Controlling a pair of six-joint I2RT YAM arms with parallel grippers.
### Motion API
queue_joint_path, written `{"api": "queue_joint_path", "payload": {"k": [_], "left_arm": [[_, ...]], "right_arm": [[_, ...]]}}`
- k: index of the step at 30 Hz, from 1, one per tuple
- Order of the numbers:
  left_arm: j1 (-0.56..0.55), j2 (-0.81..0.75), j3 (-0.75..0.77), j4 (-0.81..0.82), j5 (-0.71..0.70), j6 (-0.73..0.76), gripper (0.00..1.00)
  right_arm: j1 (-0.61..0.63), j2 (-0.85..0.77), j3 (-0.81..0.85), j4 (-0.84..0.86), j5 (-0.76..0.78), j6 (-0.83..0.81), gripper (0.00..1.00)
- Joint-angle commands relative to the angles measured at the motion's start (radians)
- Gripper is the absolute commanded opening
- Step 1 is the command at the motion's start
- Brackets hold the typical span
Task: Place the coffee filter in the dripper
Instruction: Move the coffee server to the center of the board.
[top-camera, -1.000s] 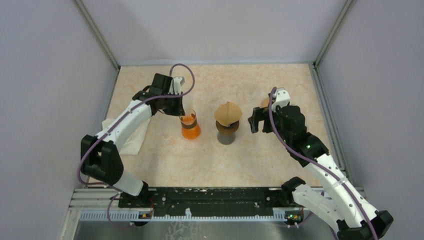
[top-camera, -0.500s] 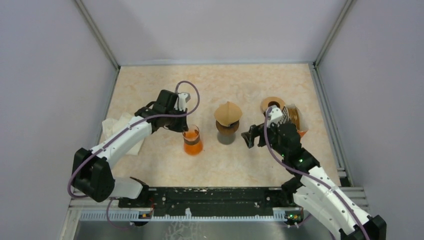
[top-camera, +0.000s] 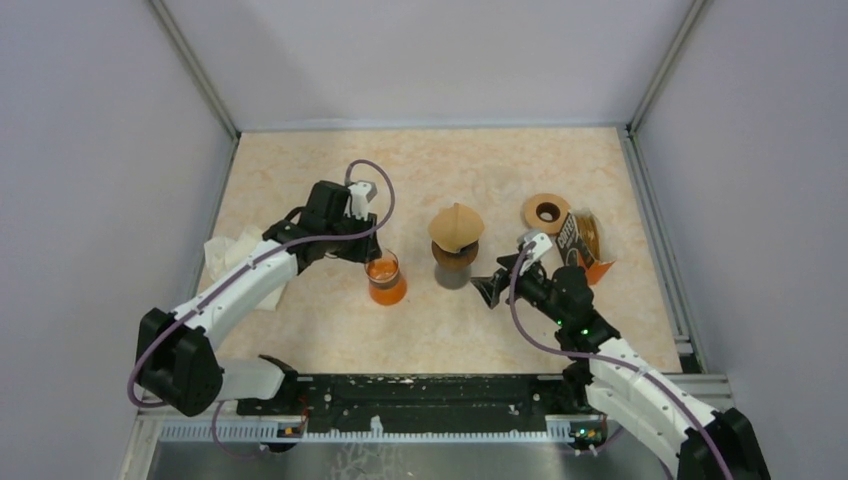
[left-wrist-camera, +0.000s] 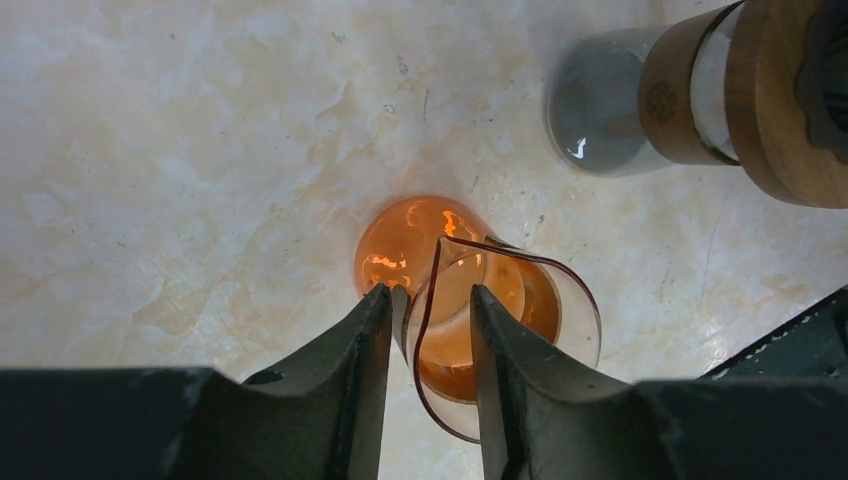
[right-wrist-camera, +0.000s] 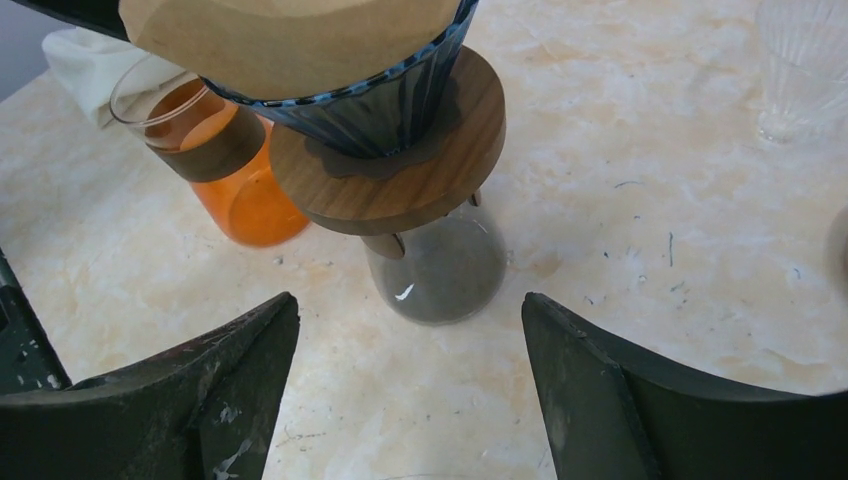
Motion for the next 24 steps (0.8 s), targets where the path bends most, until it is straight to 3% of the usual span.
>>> {"api": "queue_joint_path", "payload": {"k": [1, 10, 16, 24], "left_arm": [[-0.002, -0.059, -0.001, 0.042, -0.01, -0.007, 0.44], [0.074, -0.191, -0.024, 0.12, -0.1, 0.024, 0.65], [0.128, -0.292, -0.112, 0.255, -0.214, 0.048, 0.9], [0.171, -0.337, -0.175, 0.317, -0.248, 0.036, 0.94]], "right_arm": [[-0.004, 0.073, -0.042, 0.282, -0.056, -0.02, 0.82], [0.04, 0.304, -0.117, 0.631, -0.029, -0.031, 0.8], [0.083, 0.499, -0.122, 0.866, 0.033, -0.048, 0.76], [0.096, 0.753, -0.141, 1.189, 0.08, -0.008, 0.68]]}}
